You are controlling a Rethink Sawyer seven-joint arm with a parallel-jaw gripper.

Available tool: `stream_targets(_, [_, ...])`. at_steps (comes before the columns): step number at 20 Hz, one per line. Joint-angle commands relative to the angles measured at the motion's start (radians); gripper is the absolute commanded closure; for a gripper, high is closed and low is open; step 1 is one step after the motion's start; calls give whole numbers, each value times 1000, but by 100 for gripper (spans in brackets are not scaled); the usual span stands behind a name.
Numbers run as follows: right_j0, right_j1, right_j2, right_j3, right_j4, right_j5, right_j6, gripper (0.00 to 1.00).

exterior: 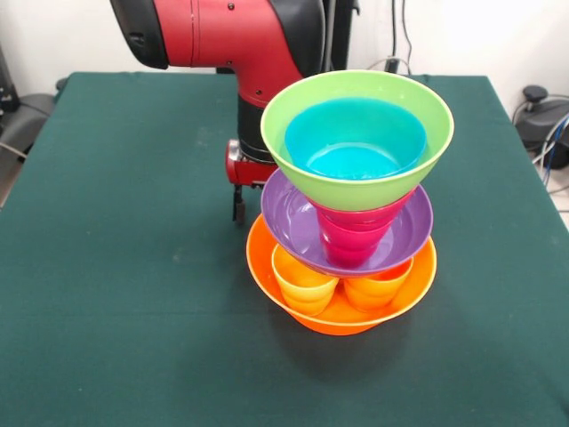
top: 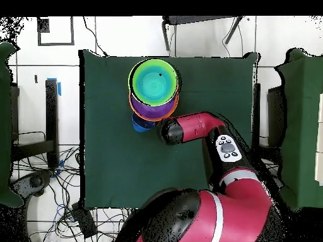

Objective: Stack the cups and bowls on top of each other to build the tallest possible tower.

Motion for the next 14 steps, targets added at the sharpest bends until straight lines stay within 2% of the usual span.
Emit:
stream_targets(1, [69, 134, 115, -8, 24, -35, 1, 0])
stream_targets(8, [98, 157, 106, -27, 35, -63, 45, 0])
stream_targets(14, [116, 166, 107, -35, 70, -49, 63, 0])
